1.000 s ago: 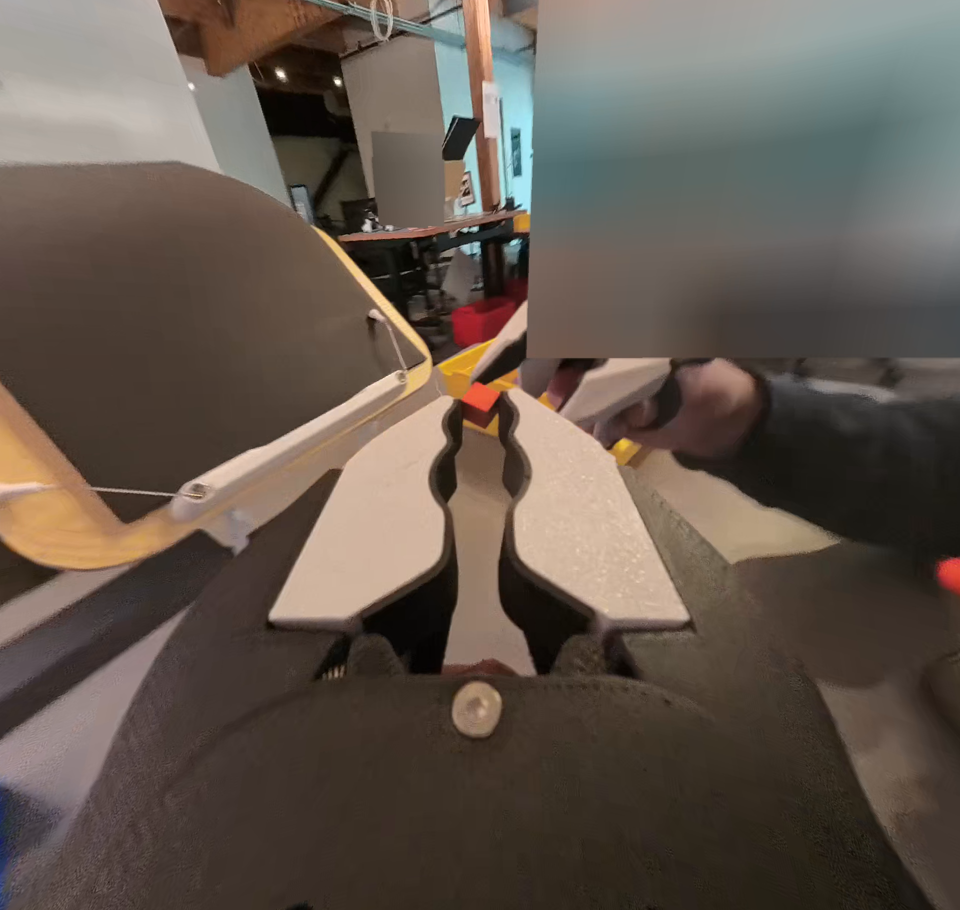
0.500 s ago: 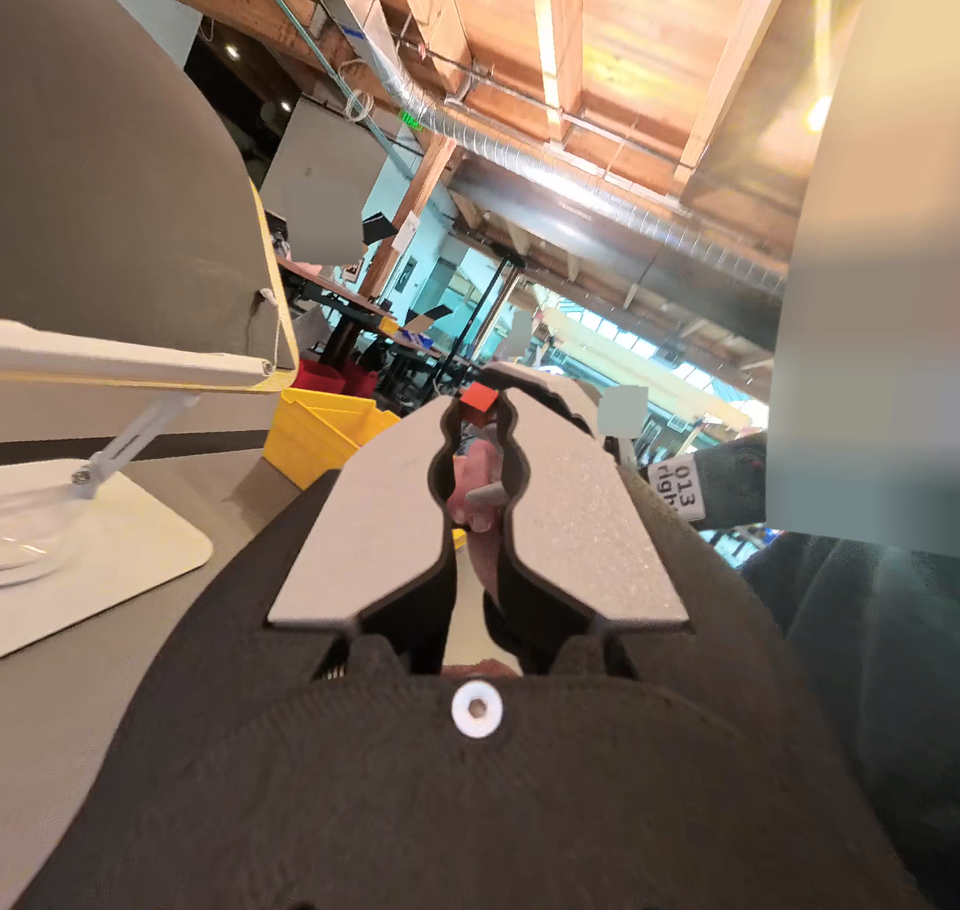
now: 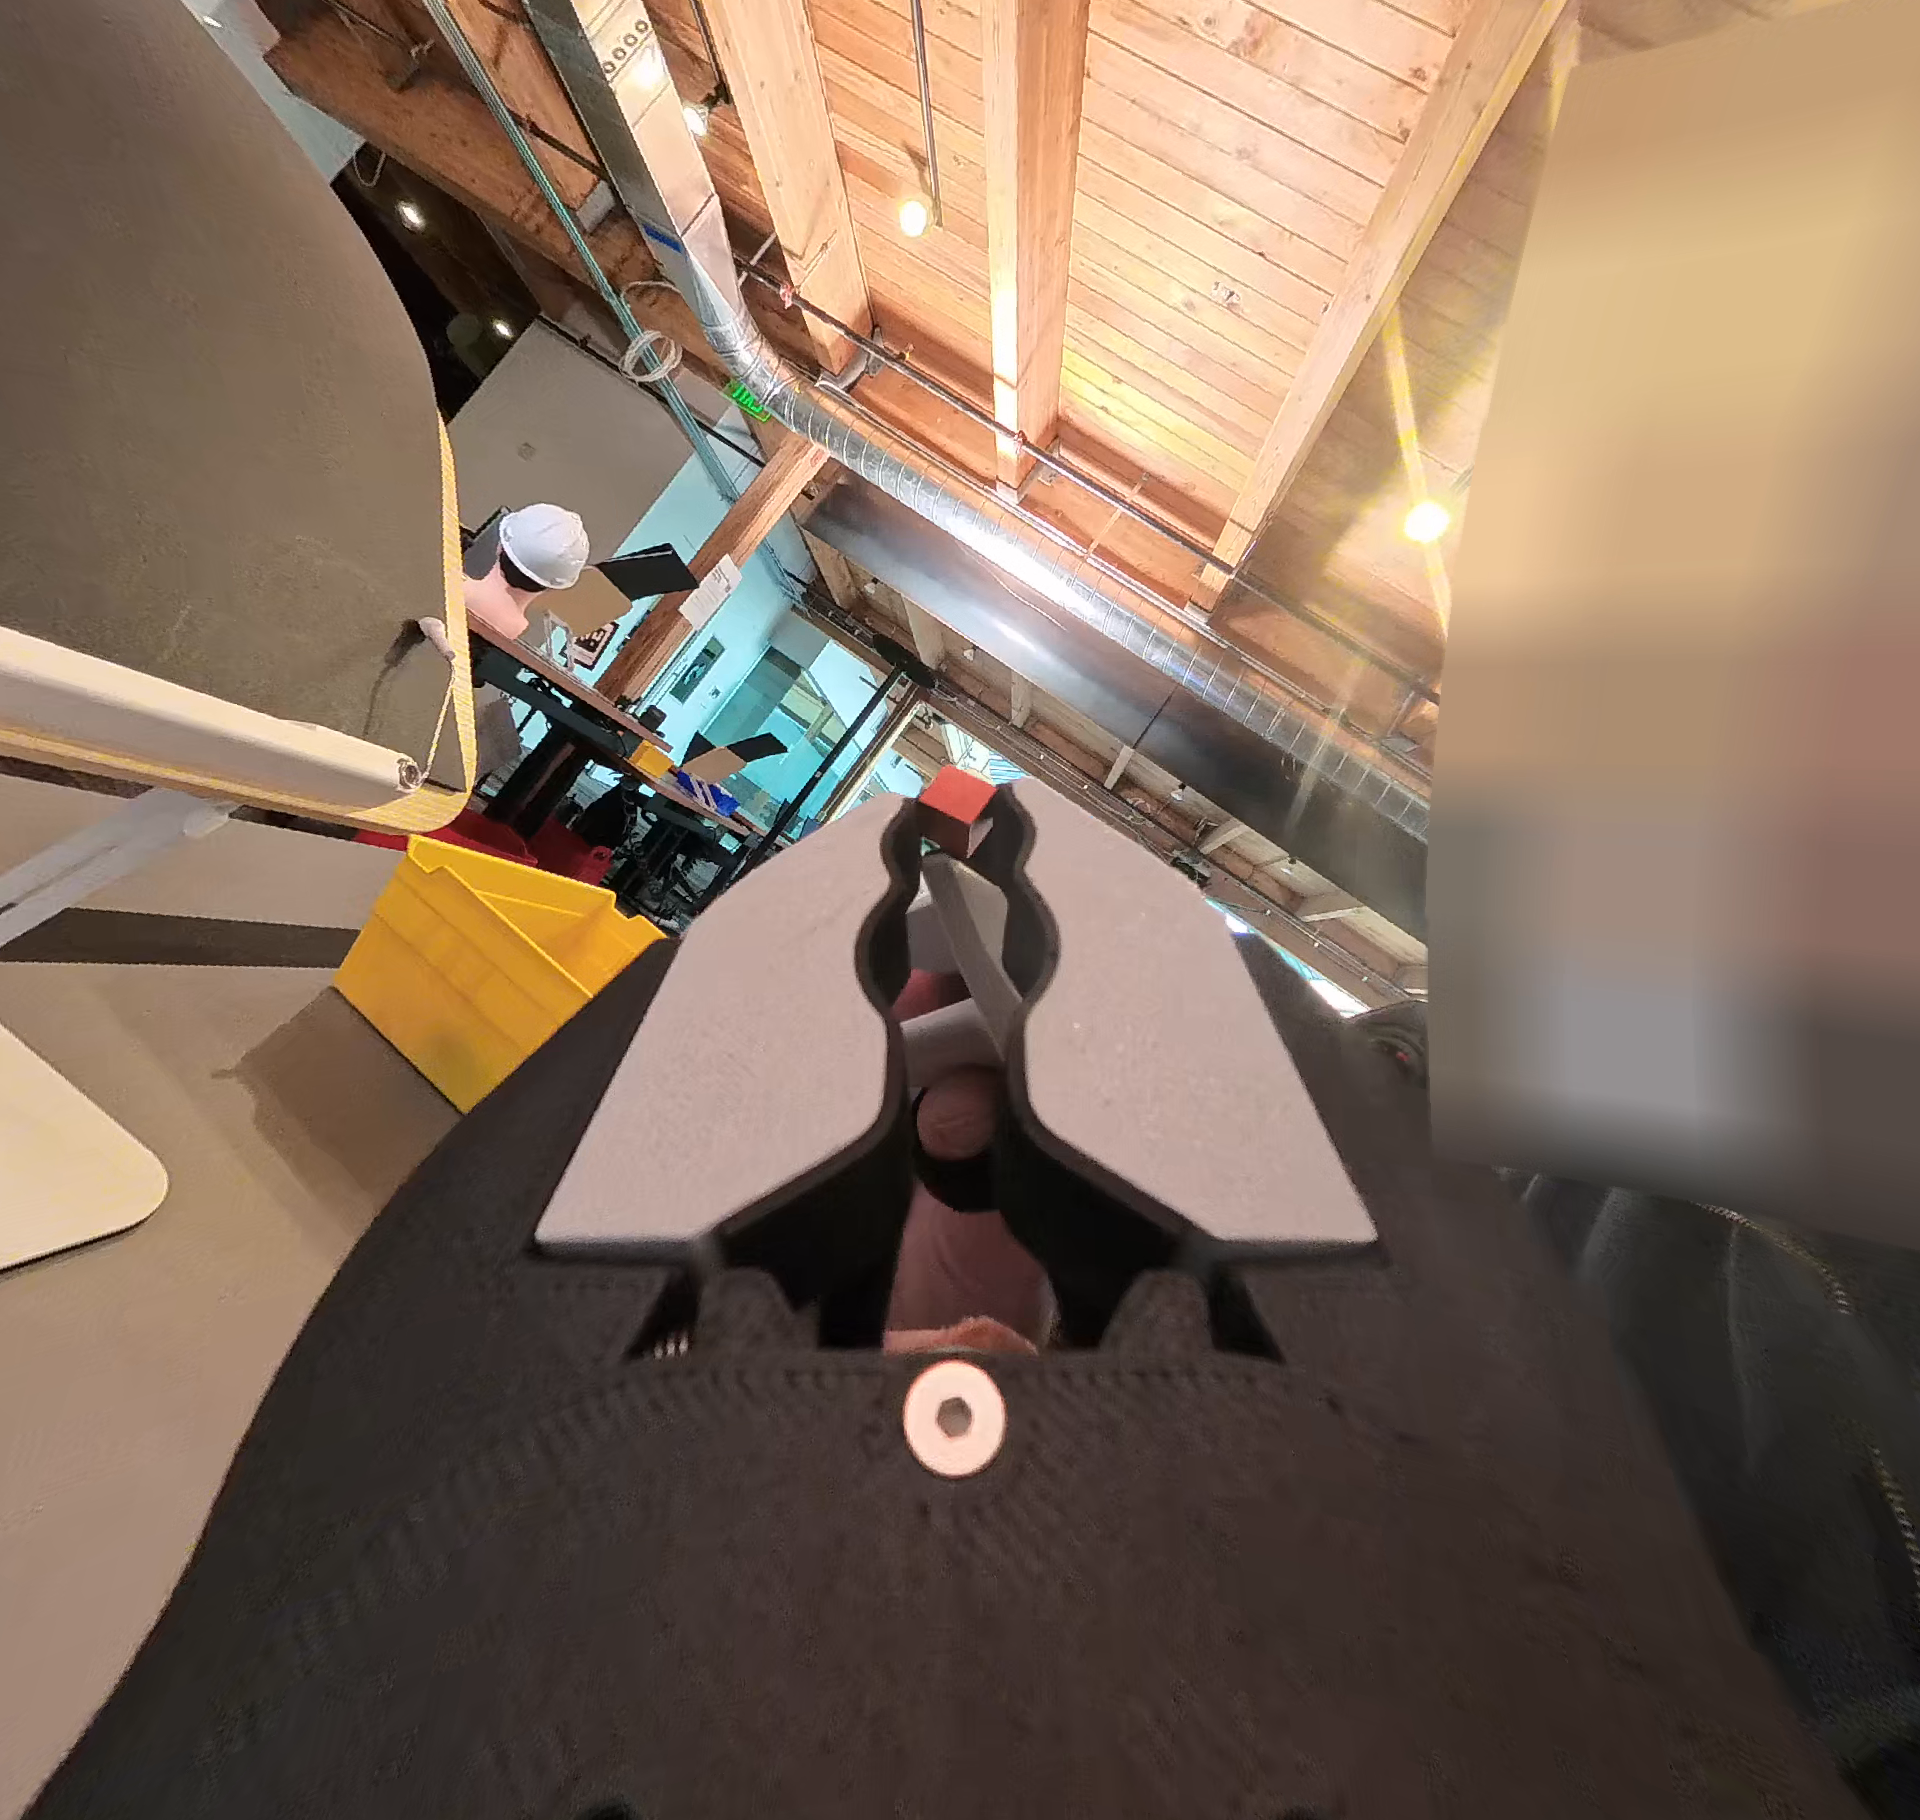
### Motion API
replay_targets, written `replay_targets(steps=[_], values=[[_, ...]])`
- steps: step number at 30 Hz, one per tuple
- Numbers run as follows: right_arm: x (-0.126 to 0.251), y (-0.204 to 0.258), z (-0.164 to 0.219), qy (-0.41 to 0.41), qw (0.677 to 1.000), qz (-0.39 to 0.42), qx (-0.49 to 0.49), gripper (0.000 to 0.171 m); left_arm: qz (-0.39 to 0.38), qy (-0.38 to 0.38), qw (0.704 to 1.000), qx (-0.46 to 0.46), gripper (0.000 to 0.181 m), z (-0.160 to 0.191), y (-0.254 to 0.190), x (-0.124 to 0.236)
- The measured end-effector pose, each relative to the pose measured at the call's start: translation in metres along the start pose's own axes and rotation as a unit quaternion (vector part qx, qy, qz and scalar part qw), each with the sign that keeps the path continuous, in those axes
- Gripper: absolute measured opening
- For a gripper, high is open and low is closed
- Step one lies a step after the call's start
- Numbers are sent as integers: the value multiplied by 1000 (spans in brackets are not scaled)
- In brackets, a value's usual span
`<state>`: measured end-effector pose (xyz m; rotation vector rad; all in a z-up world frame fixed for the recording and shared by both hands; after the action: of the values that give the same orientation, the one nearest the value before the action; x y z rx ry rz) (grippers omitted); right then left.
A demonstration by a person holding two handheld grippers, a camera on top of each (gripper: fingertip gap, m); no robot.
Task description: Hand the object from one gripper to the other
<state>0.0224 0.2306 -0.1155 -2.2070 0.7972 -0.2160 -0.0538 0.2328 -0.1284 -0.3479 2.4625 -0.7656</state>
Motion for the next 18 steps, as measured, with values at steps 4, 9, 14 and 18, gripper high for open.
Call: replay_targets(steps=[4, 9, 14, 18], values=[[1, 0, 0, 0, 1000, 1, 0, 10, 2, -3, 1000, 9, 13, 1, 1, 0], [1, 0, -1, -4, 1000, -13, -19, 10, 6, -8, 1000, 17, 13, 2, 1, 0], [2, 1, -1, -1, 999, -24, -22, 10, 8, -8, 1000, 23, 13, 4, 2, 0], [2, 1, 0, 2, 999, -32, -24, 10, 12, -9, 1000, 25, 12, 5, 2, 0]])
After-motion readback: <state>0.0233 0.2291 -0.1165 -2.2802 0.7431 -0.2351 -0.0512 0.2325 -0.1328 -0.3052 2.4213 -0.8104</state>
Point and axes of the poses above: each gripper's, where its closed fingertips meet, x back along the fingers, z out of its underside, y = z × x across the jaws, the point moved 6 cm from there along x, back along the fingers, and after that the axes turned 8 degrees about y, right-handed, at the moved point
